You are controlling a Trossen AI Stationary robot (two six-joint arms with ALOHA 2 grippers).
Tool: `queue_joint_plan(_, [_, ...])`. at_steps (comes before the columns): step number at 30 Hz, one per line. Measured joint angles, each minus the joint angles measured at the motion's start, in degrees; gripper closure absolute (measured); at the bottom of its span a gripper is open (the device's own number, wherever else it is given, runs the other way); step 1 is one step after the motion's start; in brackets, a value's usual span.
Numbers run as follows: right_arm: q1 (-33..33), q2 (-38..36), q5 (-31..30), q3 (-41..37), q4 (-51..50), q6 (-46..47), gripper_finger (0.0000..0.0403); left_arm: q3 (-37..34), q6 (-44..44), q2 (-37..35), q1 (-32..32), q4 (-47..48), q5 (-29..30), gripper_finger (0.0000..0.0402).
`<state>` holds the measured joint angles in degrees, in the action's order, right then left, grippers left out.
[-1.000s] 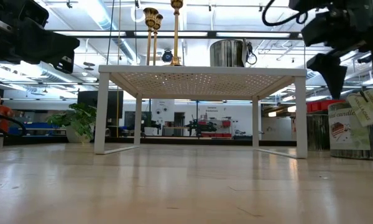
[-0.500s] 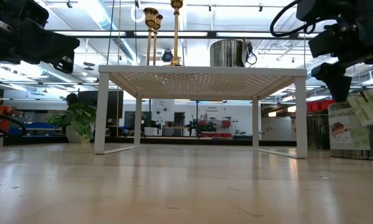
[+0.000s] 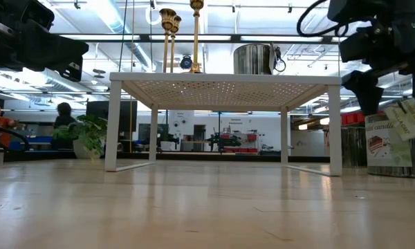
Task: Pick & Place candle stick holders
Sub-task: Put the bottom metal lid scented candle on the shelf
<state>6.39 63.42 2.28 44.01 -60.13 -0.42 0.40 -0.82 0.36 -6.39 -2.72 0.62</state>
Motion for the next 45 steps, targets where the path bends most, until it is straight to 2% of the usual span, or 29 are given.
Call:
queue_joint_plan(26, [0.0, 0.5, 0.2, -1.0, 1.8, -0.2, 0.0003, 0.0, 0.0, 0.0, 0.0, 0.0, 0.0, 0.0383])
queue_joint_plan(36, [0.0, 0.4, 0.3, -1.0, 1.8, -0.2, 0.0038, 0.0, 0.0, 0.0, 0.0, 0.0, 0.0, 0.0383])
queue_joint_plan(45, [0.0, 0.4, 0.3, -1.0, 1.8, -0.1, 0.0037, 0.0, 0.0, 0.0, 0.0, 0.0, 0.0, 0.0383])
